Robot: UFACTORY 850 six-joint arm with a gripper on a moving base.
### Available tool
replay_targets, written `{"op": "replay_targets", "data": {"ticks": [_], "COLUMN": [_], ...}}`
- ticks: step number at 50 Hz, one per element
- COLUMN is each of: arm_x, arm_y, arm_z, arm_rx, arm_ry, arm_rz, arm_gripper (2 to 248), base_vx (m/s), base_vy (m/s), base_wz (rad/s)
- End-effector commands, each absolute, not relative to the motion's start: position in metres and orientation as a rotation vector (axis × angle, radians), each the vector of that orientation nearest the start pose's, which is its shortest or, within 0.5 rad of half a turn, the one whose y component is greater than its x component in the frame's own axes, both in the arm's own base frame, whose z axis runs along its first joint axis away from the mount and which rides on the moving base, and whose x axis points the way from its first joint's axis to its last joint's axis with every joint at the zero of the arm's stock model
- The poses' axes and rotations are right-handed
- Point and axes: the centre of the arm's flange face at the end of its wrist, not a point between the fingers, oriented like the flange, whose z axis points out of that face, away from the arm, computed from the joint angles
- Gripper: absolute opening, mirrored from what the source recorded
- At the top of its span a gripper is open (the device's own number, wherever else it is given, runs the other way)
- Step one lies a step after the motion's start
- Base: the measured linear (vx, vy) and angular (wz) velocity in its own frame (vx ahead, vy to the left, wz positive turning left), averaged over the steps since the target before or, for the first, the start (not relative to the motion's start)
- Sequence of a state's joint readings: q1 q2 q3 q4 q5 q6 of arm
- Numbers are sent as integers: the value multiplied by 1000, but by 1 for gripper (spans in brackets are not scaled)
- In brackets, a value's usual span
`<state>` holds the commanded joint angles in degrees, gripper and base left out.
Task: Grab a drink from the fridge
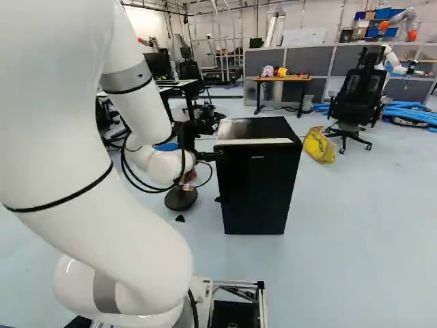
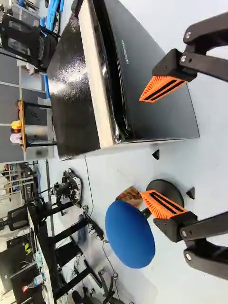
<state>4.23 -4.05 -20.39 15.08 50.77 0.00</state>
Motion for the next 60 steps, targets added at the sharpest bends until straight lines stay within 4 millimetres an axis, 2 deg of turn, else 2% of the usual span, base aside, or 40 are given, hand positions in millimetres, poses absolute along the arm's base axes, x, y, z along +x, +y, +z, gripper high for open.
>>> {"op": "replay_targets", "data": {"ticks": [12, 35, 60], "arm_x": [383, 389, 397], "arm_y": [8, 1, 4], "arm_z": [340, 322, 304], "arm_rx": [-2654, -2672, -2665], "arm_ry": [363, 477, 511], "arm_rz": [-1749, -1783, -1854], "arm_gripper": [247, 247, 247], "base_vx": [0, 0, 0], "base_vy": [0, 0, 0], "base_wz": [0, 0, 0]}}
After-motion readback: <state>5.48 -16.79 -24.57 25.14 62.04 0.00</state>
